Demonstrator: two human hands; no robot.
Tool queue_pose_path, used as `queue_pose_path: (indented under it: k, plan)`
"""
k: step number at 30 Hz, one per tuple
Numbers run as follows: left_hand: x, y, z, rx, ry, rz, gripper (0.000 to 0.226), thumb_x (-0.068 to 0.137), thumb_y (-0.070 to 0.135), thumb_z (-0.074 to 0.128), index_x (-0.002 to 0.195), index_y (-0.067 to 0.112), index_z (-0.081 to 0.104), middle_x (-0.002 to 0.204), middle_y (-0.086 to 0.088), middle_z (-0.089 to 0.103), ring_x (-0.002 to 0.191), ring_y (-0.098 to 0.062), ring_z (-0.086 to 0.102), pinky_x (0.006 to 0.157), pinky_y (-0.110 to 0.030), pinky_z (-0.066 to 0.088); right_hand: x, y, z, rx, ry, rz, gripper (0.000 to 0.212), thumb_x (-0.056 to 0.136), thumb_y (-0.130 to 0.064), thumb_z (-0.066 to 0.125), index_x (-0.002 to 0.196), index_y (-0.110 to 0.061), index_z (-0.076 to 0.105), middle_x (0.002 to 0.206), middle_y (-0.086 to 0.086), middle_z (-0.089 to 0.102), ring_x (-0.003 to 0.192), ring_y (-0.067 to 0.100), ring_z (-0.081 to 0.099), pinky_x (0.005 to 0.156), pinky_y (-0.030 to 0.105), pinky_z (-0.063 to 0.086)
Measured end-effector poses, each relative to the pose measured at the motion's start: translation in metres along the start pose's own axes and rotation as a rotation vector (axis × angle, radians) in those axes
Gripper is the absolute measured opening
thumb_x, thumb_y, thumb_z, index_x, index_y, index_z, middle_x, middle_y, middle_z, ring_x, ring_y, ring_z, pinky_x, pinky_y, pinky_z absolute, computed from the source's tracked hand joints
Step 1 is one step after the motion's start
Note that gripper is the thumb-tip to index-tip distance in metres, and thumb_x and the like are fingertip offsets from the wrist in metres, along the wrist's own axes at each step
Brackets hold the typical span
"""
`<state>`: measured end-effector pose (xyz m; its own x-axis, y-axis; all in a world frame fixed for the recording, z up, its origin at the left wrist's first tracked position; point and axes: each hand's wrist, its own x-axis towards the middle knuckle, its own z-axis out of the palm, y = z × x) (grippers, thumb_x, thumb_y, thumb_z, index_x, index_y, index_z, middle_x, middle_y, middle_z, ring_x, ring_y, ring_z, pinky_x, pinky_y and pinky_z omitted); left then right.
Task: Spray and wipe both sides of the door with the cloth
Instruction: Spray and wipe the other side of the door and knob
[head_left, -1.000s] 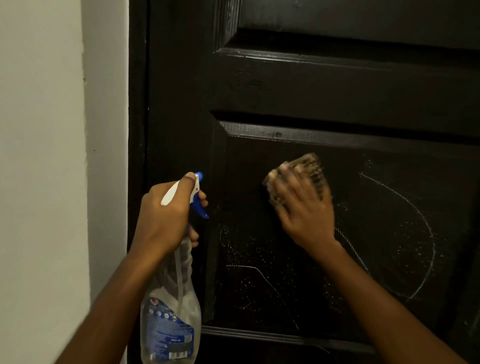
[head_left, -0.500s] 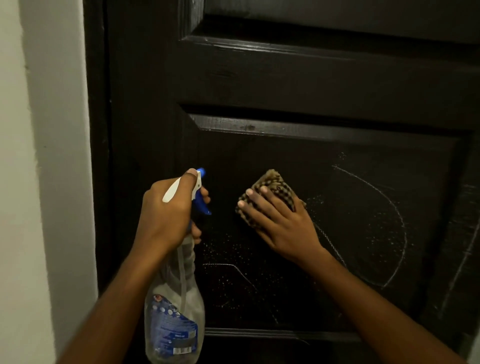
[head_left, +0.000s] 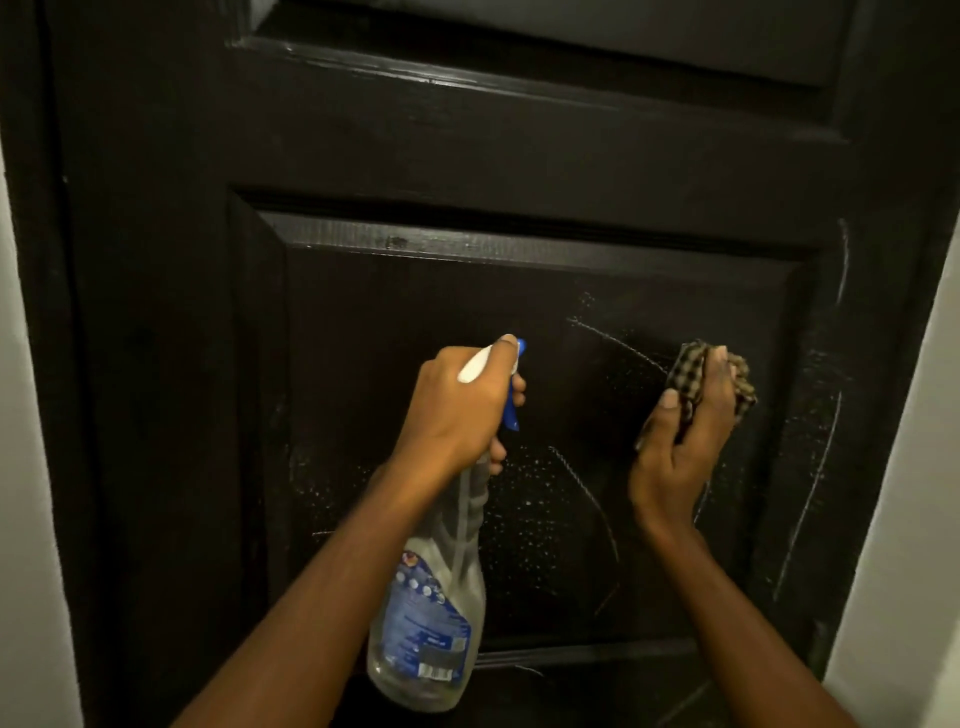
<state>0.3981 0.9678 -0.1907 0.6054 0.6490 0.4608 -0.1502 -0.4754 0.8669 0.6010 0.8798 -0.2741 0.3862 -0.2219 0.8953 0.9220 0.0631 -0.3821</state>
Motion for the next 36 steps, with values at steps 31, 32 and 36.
queue_pose_path:
  k: [31,32,36]
  plan:
    - [-0.001,-0.011,0.014,-0.026,0.105,0.036,0.048,0.102,0.047,0.041,0.084,0.012,0.069,0.079,-0.006,0.072,0.041,-0.018,0.056,0.043,-0.028,0.048,0.047,0.022,0.029,-0.523,-0.38,-0.521,0.064,0.1,-0.041,0.043,0.159,-0.028,0.022,0.166,0.0,0.017,0.155,0.02,0.01,0.114,0.057,0.022]
    - [-0.001,-0.011,0.016,-0.019,0.097,0.039,0.048,0.102,0.047,0.041,0.083,0.012,0.069,0.079,-0.006,0.072,0.041,-0.019,0.057,0.043,-0.028,0.048,0.049,0.033,0.019,-0.535,-0.484,-0.723,0.064,0.099,-0.041,0.045,0.158,-0.029,0.024,0.165,-0.001,0.02,0.155,0.02,0.013,0.112,0.055,0.026]
    - [0.001,-0.01,0.03,-0.011,0.045,0.06,0.049,0.101,0.048,0.041,0.083,0.012,0.069,0.079,-0.005,0.073,0.041,-0.019,0.058,0.044,-0.029,0.049,0.086,0.074,-0.018,-0.567,-0.502,-0.823,0.064,0.096,-0.039,0.047,0.157,-0.029,0.029,0.163,0.002,0.03,0.152,0.023,0.023,0.113,0.053,0.03]
